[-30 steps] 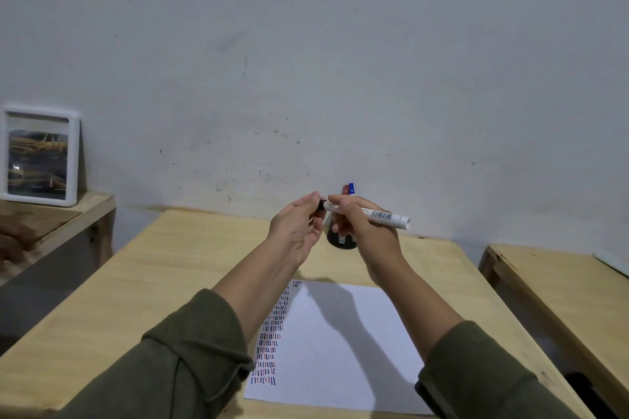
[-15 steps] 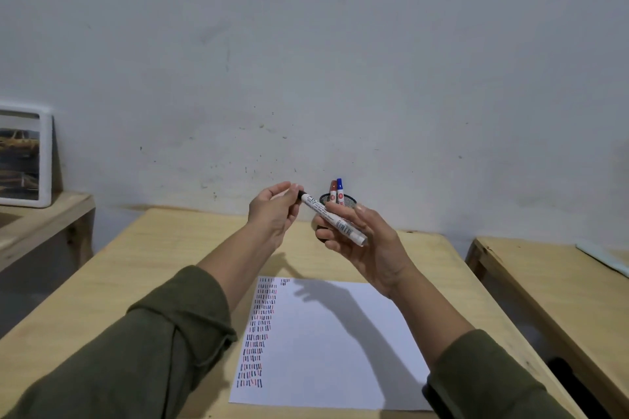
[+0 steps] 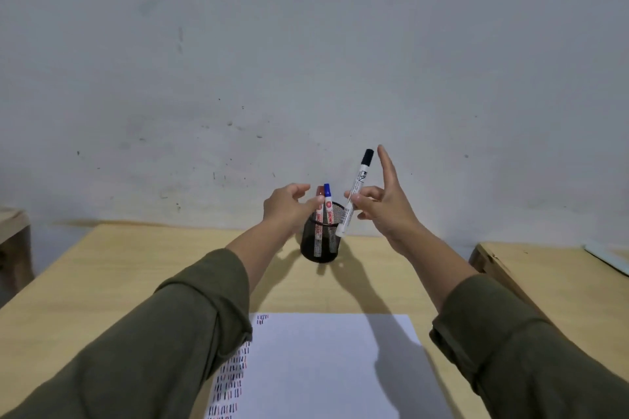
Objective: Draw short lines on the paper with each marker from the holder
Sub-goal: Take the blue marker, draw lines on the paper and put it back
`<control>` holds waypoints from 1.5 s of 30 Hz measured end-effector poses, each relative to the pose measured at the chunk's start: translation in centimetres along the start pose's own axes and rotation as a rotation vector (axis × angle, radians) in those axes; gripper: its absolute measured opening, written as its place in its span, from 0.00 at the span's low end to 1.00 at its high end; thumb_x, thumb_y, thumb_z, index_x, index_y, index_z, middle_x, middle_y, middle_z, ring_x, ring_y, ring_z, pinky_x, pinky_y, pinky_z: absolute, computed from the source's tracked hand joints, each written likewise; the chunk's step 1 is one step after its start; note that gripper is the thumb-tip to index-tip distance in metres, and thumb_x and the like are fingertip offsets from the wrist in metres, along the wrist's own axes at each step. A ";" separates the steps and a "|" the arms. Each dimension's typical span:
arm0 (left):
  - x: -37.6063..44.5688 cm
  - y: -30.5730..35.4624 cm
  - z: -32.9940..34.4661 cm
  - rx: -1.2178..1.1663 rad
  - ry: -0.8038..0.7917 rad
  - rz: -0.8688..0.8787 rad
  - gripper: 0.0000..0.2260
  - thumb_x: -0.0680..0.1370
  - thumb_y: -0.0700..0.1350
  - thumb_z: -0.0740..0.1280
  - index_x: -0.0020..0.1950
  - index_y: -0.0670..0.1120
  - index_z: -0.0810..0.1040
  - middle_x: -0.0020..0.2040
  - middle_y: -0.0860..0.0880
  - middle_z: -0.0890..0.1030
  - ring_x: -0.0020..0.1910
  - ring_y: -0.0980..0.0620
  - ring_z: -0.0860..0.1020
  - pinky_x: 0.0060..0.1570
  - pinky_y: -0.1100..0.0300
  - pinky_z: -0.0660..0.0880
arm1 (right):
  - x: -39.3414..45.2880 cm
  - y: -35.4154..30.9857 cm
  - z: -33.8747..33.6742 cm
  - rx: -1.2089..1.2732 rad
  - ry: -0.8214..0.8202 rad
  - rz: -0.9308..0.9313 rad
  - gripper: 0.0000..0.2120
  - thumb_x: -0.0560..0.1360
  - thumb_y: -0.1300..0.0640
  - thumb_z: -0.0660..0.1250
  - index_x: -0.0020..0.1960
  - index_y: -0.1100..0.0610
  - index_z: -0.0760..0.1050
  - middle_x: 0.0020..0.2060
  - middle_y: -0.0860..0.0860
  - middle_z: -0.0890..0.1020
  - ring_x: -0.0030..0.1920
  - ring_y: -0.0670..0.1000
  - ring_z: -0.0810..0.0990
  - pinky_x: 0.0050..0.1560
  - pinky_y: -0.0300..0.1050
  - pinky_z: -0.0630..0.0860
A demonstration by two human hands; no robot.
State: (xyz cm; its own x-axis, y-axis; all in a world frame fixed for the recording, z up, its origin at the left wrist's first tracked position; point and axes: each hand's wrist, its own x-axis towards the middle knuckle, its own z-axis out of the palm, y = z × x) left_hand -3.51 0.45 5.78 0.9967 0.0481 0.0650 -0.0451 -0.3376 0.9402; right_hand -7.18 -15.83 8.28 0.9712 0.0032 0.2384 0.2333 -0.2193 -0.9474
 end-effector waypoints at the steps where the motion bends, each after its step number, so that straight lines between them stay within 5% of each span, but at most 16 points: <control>1: 0.4 -0.2 0.4 0.029 -0.011 0.000 0.24 0.72 0.52 0.70 0.68 0.49 0.72 0.67 0.49 0.75 0.66 0.50 0.72 0.63 0.58 0.67 | 1.0 0.2 -0.2 -0.040 0.017 -0.009 0.42 0.75 0.65 0.66 0.74 0.36 0.46 0.38 0.55 0.78 0.39 0.47 0.78 0.35 0.34 0.75; 7: 2.4 -1.5 1.8 0.124 -0.025 -0.005 0.30 0.70 0.53 0.72 0.70 0.50 0.69 0.70 0.47 0.72 0.69 0.47 0.70 0.66 0.54 0.67 | 5.4 1.9 -0.2 -0.169 0.067 -0.057 0.44 0.74 0.67 0.65 0.73 0.33 0.46 0.42 0.54 0.73 0.46 0.56 0.79 0.40 0.41 0.76; 12: 2.9 -2.8 2.1 0.168 -0.060 -0.001 0.32 0.70 0.52 0.72 0.71 0.47 0.68 0.71 0.46 0.71 0.71 0.46 0.68 0.68 0.53 0.65 | 6.4 3.4 0.5 -0.294 0.049 -0.088 0.42 0.74 0.67 0.65 0.73 0.36 0.48 0.46 0.53 0.76 0.40 0.48 0.78 0.36 0.39 0.75; 20: 3.0 -3.6 2.2 0.161 -0.068 0.011 0.26 0.72 0.48 0.71 0.69 0.47 0.72 0.67 0.47 0.76 0.68 0.49 0.71 0.65 0.58 0.66 | 7.1 5.5 1.4 -0.502 0.032 -0.055 0.39 0.73 0.68 0.66 0.73 0.41 0.51 0.36 0.49 0.75 0.36 0.46 0.78 0.29 0.33 0.70; 27: 2.7 -3.3 2.2 0.164 -0.060 0.029 0.23 0.73 0.47 0.71 0.67 0.46 0.73 0.67 0.47 0.76 0.68 0.48 0.71 0.63 0.58 0.67 | 7.9 6.8 1.8 -0.549 -0.001 -0.018 0.36 0.70 0.69 0.67 0.71 0.47 0.57 0.33 0.49 0.74 0.34 0.47 0.75 0.31 0.38 0.71; 32: 2.8 -3.3 2.1 0.162 -0.060 0.020 0.24 0.72 0.47 0.71 0.68 0.46 0.73 0.67 0.46 0.76 0.68 0.48 0.71 0.63 0.60 0.66 | 8.3 7.4 2.1 -0.564 -0.003 -0.018 0.27 0.71 0.69 0.66 0.66 0.53 0.65 0.38 0.48 0.75 0.37 0.47 0.75 0.33 0.34 0.71; 36: 2.8 -3.3 2.1 0.167 -0.062 0.025 0.25 0.72 0.48 0.72 0.68 0.46 0.72 0.67 0.47 0.75 0.69 0.48 0.70 0.64 0.59 0.66 | 8.5 7.7 2.4 -0.636 -0.005 -0.059 0.29 0.68 0.66 0.71 0.66 0.53 0.68 0.53 0.55 0.74 0.47 0.51 0.74 0.42 0.39 0.70; 45: 3.0 -3.5 2.1 0.179 -0.069 0.025 0.25 0.72 0.48 0.71 0.68 0.47 0.73 0.67 0.47 0.76 0.69 0.48 0.69 0.64 0.60 0.65 | 9.3 8.3 2.5 -0.806 0.005 -0.160 0.29 0.71 0.61 0.69 0.68 0.45 0.68 0.51 0.50 0.65 0.50 0.51 0.71 0.44 0.41 0.70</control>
State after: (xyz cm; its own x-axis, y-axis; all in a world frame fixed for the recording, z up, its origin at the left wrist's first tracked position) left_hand -0.26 -0.19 2.02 0.9980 -0.0249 0.0583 -0.0629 -0.5003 0.8636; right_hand 3.95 -15.14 2.12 0.9286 0.0899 0.3599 0.2598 -0.8502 -0.4579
